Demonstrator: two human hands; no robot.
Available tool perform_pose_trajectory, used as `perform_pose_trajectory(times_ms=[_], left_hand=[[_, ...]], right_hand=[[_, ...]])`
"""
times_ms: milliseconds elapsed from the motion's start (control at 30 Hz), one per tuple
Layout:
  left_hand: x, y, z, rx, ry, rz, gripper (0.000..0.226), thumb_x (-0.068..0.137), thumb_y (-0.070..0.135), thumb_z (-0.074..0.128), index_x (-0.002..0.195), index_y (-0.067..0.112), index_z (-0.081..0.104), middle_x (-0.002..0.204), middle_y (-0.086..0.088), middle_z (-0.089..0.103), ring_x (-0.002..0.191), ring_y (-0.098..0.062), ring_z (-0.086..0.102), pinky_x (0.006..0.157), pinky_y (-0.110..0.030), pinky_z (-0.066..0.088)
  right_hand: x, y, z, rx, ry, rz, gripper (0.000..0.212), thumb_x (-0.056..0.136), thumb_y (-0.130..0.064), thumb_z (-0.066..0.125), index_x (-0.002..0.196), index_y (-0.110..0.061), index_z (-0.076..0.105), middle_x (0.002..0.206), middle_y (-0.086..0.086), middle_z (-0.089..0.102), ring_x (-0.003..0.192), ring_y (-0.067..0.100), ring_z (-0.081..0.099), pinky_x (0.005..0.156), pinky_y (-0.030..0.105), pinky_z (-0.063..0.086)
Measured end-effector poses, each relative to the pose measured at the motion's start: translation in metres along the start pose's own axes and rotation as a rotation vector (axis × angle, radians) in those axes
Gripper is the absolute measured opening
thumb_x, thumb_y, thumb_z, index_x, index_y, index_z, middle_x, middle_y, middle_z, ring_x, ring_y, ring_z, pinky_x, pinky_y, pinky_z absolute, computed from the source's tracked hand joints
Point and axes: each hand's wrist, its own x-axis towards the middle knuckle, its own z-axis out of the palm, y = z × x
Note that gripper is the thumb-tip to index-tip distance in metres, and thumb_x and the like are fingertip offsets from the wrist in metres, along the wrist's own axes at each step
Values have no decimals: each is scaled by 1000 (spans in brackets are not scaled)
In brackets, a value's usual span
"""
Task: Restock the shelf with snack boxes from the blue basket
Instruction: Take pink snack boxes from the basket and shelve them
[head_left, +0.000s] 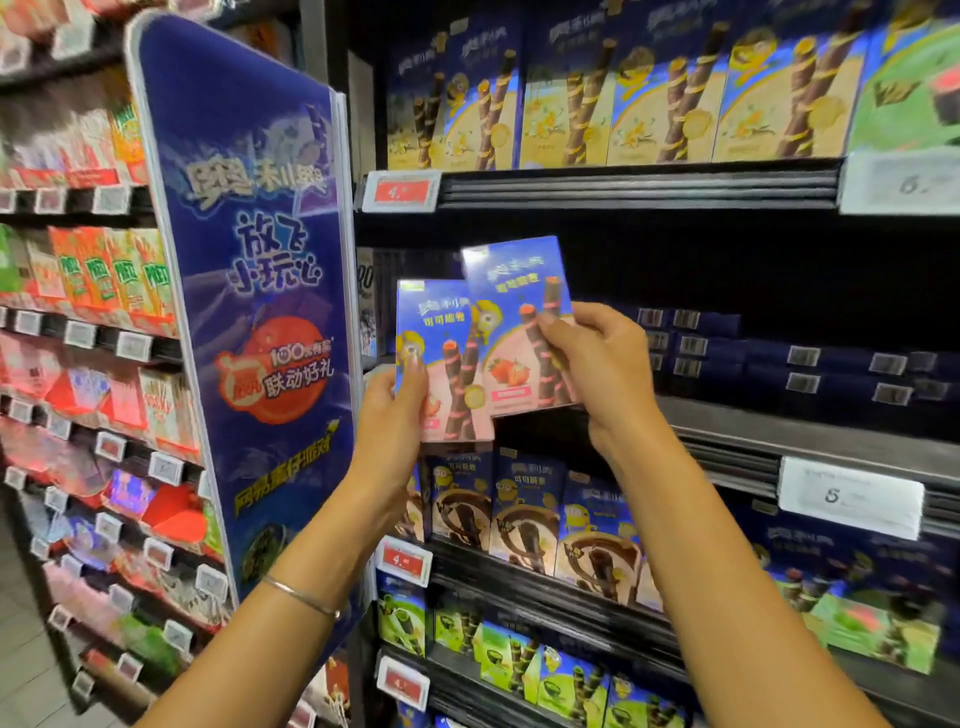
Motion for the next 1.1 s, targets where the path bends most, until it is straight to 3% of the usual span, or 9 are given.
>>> perform_pose_trajectory(times_ms=[133, 267, 333, 467, 567, 867, 933, 1000, 1100], left_hand=[[7, 8, -9, 34, 21, 48, 62, 111, 49, 45, 123, -9, 64, 102, -26, 72, 91, -30, 68, 80, -40, 54], [11, 21, -6, -17, 19, 50, 63, 111, 50, 46, 128, -8, 61, 127, -38, 64, 100, -37, 68, 103, -63, 51], [15, 23, -3, -16, 22, 42, 62, 111, 50, 46, 130, -7, 61, 129, -36, 64, 110, -49, 69, 105, -65, 50], [24, 21, 2, -15, 28, 25, 57, 111, 47, 47, 128, -5, 63, 108, -20, 72, 95, -35, 72, 82, -44, 59], [28, 19, 7, -5, -3, 20, 58, 111, 49, 46, 126, -3, 66, 105, -24, 75, 91, -28, 72, 72, -32, 58], [43, 18, 10, -65, -49, 42, 53, 110, 50, 47, 127, 2, 62, 123, -31, 69, 103, -36, 67, 102, -58, 54], [47, 18, 10, -86, -56, 41, 51, 110, 51, 48, 126, 5, 63, 124, -29, 69, 104, -36, 67, 101, -56, 55], [51, 18, 9, -89, -55, 33, 48, 109, 52, 48, 125, 9, 63, 129, -28, 68, 110, -40, 70, 104, -59, 54], [56, 17, 9, -84, -46, 29, 51, 110, 49, 49, 128, 3, 61, 116, -23, 71, 107, -41, 69, 106, -63, 50]], right_hand=[[41, 4, -21, -20, 107, -22, 27, 86, -3, 74, 110, 3, 64, 79, 6, 74, 58, 9, 68, 49, 24, 54], [74, 25, -27, -291, 147, 70, 35, 77, -19, 79, 105, -2, 66, 102, 20, 73, 92, 36, 72, 80, 52, 60], [84, 32, -26, -513, 166, 67, 34, 80, -29, 77, 101, -4, 65, 106, 19, 71, 97, 37, 69, 81, 47, 58], [94, 34, -15, -811, 124, 31, 14, 90, -24, 63, 92, -10, 59, 113, 18, 68, 103, 38, 65, 81, 41, 55], [102, 35, -5, -883, 69, 59, 15, 92, -16, 55, 88, -4, 63, 114, 21, 68, 105, 40, 66, 88, 45, 57], [120, 48, 15, -1024, -15, 127, 29, 98, -16, 47, 115, 2, 63, 123, 21, 65, 114, 39, 61, 87, 39, 48], [125, 52, 18, -1027, 6, 145, 26, 99, -15, 48, 93, 8, 56, 112, 20, 64, 114, 39, 60, 89, 41, 49], [127, 53, 20, -1021, 41, 131, 37, 98, -13, 52, 67, -4, 35, 110, 22, 63, 115, 39, 60, 92, 43, 50], [128, 53, 23, -1055, 45, 128, 43, 97, -10, 54, 64, -12, 26, 127, 23, 60, 119, 40, 58, 96, 44, 49]])
